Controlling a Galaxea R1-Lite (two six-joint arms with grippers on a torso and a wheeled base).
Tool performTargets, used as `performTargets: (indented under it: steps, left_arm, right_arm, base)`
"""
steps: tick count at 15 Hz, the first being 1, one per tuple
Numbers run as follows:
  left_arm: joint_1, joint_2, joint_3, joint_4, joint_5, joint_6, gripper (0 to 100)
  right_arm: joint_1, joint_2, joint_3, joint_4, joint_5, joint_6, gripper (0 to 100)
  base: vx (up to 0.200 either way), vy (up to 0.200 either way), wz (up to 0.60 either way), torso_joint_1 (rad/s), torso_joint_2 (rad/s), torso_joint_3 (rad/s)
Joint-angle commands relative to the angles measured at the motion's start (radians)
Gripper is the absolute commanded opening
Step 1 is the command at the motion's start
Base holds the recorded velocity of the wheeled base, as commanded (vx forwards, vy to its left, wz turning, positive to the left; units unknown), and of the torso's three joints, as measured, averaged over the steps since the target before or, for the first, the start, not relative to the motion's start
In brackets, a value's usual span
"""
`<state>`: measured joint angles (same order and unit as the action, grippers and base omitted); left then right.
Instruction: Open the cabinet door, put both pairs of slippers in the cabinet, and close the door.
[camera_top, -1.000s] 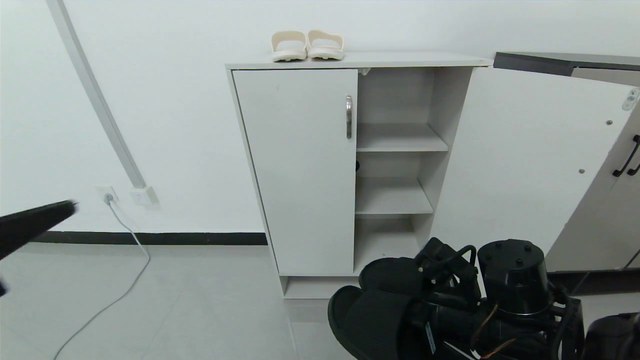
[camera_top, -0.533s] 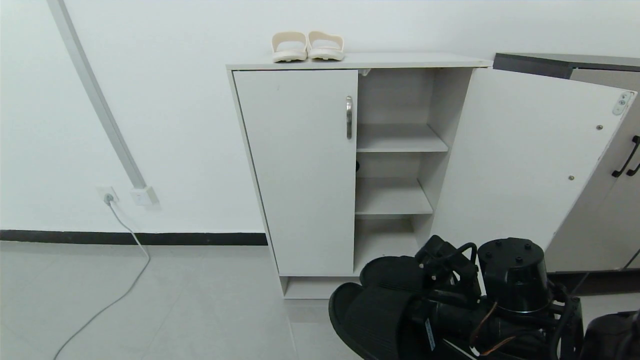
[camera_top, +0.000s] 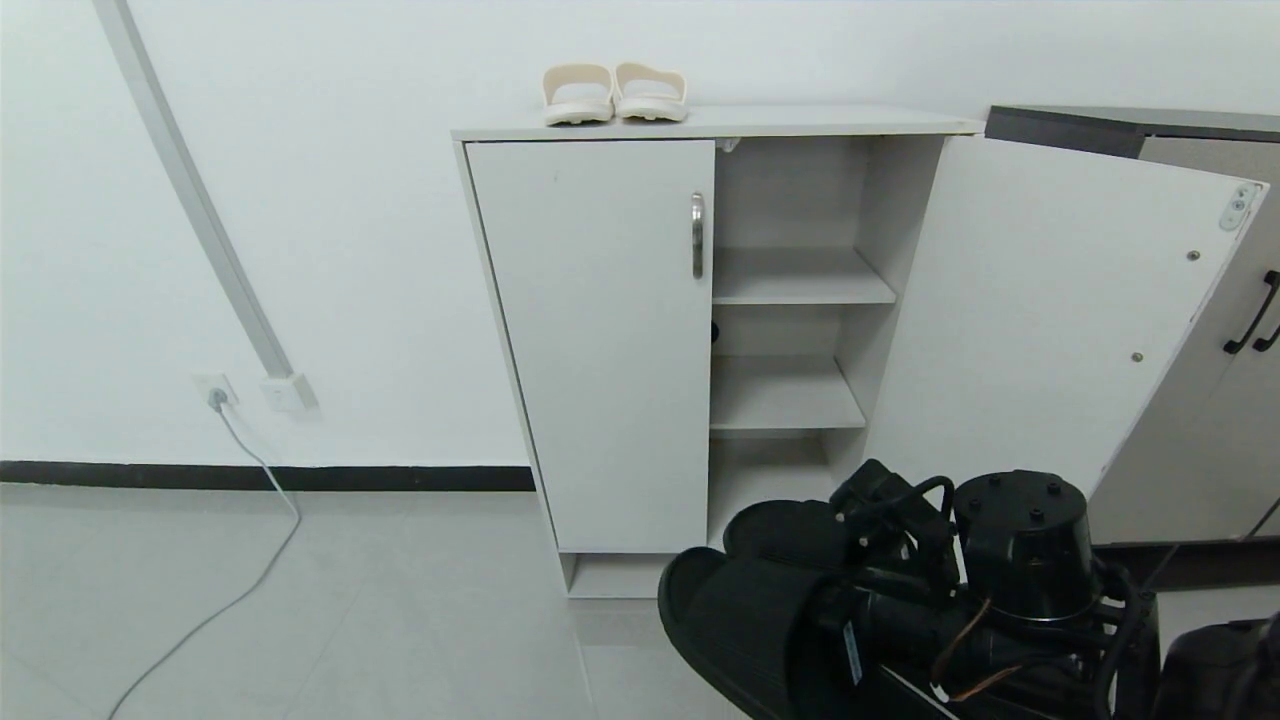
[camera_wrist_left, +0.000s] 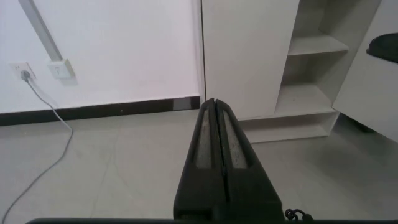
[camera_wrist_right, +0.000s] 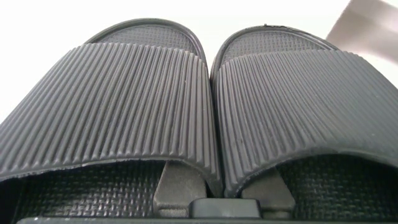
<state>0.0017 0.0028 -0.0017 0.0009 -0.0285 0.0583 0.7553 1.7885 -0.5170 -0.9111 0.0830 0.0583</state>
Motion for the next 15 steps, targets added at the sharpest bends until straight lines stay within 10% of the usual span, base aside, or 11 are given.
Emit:
performTargets:
  steps: [1, 7, 15]
  left_arm:
    - [0.0, -0.003, 0.002, 0.001, 0.004, -0.003, 0]
    - [0.0, -0.003, 0.002, 0.002, 0.002, -0.003, 0]
    - [0.0, -0.003, 0.002, 0.001, 0.002, -0.003, 0]
  right_arm:
    - [0.045, 0.026, -0.063, 0.001, -0.117, 0.049, 0]
    - [0.076, 0.338, -0.411, 0.0, -0.792, 0.098, 0]
    - [0.073, 0.373, -0.456, 0.001, -0.822, 0.14, 0]
  base:
    - [0.0, 0.0, 0.0, 0.0, 0.0, 0.0]
    - [0.0, 0.0, 0.0, 0.0, 0.0, 0.0]
    - [0.0, -0.1, 0.0, 0.001, 0.0, 0.001]
